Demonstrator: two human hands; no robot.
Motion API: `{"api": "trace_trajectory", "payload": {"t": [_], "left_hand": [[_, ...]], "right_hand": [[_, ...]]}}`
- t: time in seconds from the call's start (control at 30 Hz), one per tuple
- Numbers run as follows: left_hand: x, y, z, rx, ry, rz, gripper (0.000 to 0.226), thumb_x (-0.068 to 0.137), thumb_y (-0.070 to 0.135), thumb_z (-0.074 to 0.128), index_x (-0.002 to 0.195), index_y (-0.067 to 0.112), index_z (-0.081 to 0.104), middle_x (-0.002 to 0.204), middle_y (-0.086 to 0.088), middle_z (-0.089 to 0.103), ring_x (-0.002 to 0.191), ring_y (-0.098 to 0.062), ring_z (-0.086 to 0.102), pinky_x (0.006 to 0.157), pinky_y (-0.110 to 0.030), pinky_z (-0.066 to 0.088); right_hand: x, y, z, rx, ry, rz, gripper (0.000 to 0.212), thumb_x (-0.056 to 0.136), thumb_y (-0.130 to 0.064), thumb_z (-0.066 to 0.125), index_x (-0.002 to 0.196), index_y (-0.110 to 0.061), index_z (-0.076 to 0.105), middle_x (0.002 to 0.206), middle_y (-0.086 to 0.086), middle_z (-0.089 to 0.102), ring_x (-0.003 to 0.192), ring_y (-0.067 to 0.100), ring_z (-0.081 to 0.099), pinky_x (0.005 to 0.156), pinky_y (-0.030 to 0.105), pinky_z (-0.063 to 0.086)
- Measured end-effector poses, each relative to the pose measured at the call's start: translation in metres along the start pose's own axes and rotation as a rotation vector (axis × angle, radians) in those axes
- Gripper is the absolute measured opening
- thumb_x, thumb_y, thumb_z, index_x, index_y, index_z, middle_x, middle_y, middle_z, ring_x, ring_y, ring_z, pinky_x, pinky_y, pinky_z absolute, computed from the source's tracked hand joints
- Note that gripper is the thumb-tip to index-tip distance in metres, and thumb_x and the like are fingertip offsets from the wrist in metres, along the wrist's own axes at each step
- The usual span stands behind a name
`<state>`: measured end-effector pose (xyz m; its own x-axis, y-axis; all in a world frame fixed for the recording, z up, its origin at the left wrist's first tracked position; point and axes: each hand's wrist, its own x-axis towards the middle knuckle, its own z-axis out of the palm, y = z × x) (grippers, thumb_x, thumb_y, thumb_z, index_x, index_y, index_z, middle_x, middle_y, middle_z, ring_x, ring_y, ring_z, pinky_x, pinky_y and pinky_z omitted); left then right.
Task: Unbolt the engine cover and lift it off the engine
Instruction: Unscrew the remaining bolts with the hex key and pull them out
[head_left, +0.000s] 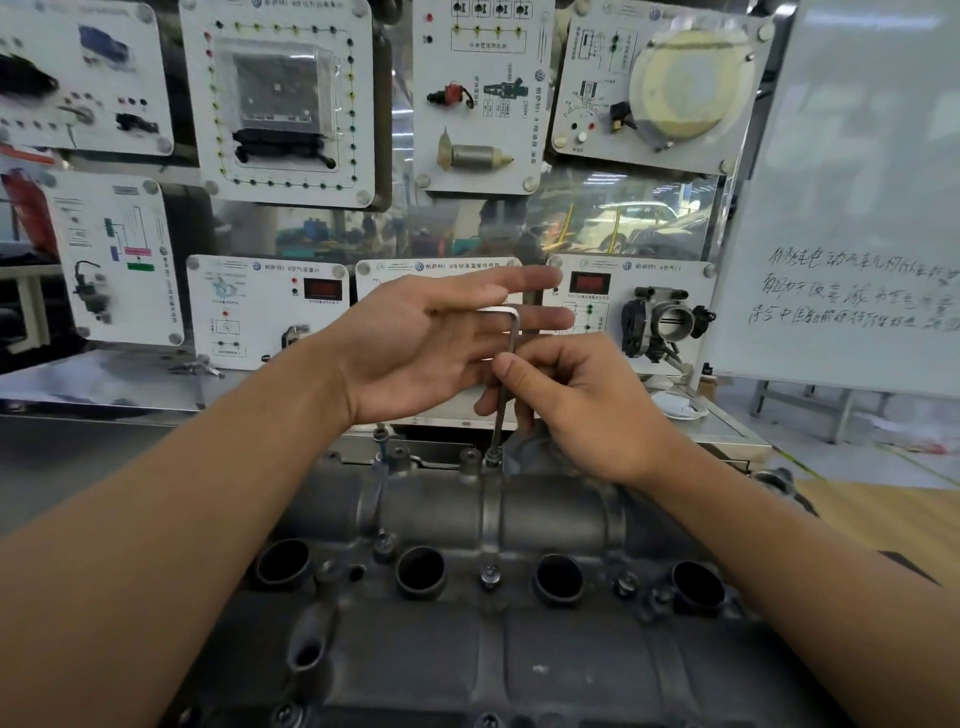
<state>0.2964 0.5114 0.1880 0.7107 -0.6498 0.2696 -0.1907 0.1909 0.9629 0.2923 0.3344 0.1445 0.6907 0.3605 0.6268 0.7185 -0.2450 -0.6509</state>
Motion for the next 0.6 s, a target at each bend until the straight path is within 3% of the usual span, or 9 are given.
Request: {"api": "trace_trajectory", "payload": {"t": [0.13, 0.2, 0.27, 0.33, 0.4, 0.43, 0.5, 0.6], "left_hand": [[0.0, 0.0, 0.002, 0.081, -0.086, -0.002, 0.045, 0.092, 0.023, 0.053, 0.136, 0.016, 0.055, 0.114, -0.012, 0.058, 0.091, -0.021, 0.055, 0.065, -0.037, 0.035], [0.005, 0.0, 0.012, 0.233, -0.007, -0.005, 0.038, 0.09, 0.027, 0.057, 0.126, 0.014, 0.061, 0.096, -0.014, 0.053, 0.072, -0.023, 0.049, 0.052, -0.035, 0.034], [0.015, -0.002, 0.026, 0.347, 0.177, 0.021, 0.041, 0.087, 0.032, 0.068, 0.114, 0.002, 0.064, 0.077, -0.01, 0.051, 0.055, -0.023, 0.044, 0.038, -0.027, 0.033], [0.023, -0.006, 0.033, 0.361, 0.382, 0.069, 0.043, 0.087, 0.032, 0.072, 0.105, -0.007, 0.064, 0.068, -0.006, 0.053, 0.044, -0.022, 0.044, 0.033, -0.021, 0.032], [0.026, -0.007, 0.035, 0.323, 0.507, 0.098, 0.031, 0.089, 0.026, 0.071, 0.097, -0.004, 0.068, 0.068, -0.004, 0.061, 0.042, -0.02, 0.05, 0.035, -0.02, 0.036], [0.026, -0.005, 0.034, 0.304, 0.541, 0.094, 0.026, 0.09, 0.022, 0.069, 0.097, -0.003, 0.068, 0.067, -0.003, 0.064, 0.044, -0.02, 0.052, 0.038, -0.022, 0.037], [0.022, 0.001, 0.029, 0.252, 0.545, 0.058, 0.02, 0.092, 0.016, 0.061, 0.098, 0.0, 0.071, 0.068, -0.003, 0.067, 0.05, -0.021, 0.057, 0.04, -0.024, 0.041], [0.014, 0.009, 0.02, 0.044, 0.435, -0.029, 0.028, 0.095, 0.01, 0.045, 0.107, 0.005, 0.069, 0.079, -0.009, 0.07, 0.059, -0.021, 0.064, 0.045, -0.029, 0.049]], "right_hand": [[-0.002, -0.002, 0.002, -0.039, -0.006, -0.011, 0.029, 0.101, -0.013, 0.054, 0.083, 0.001, 0.072, 0.075, 0.008, 0.076, 0.051, 0.024, 0.053, 0.05, 0.04, 0.048], [-0.004, -0.003, 0.004, -0.064, -0.028, -0.017, 0.027, 0.101, -0.012, 0.053, 0.087, 0.002, 0.071, 0.078, 0.005, 0.076, 0.053, 0.04, 0.054, 0.051, 0.049, 0.047], [-0.003, -0.003, 0.005, -0.084, -0.042, -0.023, 0.026, 0.102, -0.012, 0.053, 0.088, 0.004, 0.069, 0.078, 0.002, 0.076, 0.055, 0.046, 0.054, 0.051, 0.054, 0.046], [-0.002, -0.002, 0.005, -0.079, -0.046, -0.022, 0.027, 0.102, -0.013, 0.053, 0.088, 0.004, 0.07, 0.077, 0.001, 0.075, 0.053, 0.037, 0.057, 0.05, 0.05, 0.047], [-0.002, -0.001, 0.005, -0.066, -0.036, -0.019, 0.028, 0.101, -0.015, 0.056, 0.086, 0.004, 0.071, 0.067, -0.006, 0.073, 0.05, 0.008, 0.056, 0.048, 0.029, 0.045], [-0.001, -0.001, 0.004, -0.053, -0.029, -0.015, 0.028, 0.1, -0.015, 0.057, 0.084, 0.003, 0.072, 0.061, -0.011, 0.069, 0.048, 0.003, 0.053, 0.049, 0.02, 0.042], [-0.001, 0.0, 0.004, -0.03, -0.018, -0.006, 0.027, 0.098, -0.017, 0.06, 0.08, -0.002, 0.074, 0.055, -0.008, 0.066, 0.046, 0.005, 0.048, 0.049, 0.019, 0.039], [0.001, 0.001, 0.002, -0.008, -0.011, -0.005, 0.03, 0.099, -0.017, 0.058, 0.08, -0.001, 0.074, 0.066, 0.018, 0.07, 0.049, 0.015, 0.049, 0.05, 0.025, 0.042]]}}
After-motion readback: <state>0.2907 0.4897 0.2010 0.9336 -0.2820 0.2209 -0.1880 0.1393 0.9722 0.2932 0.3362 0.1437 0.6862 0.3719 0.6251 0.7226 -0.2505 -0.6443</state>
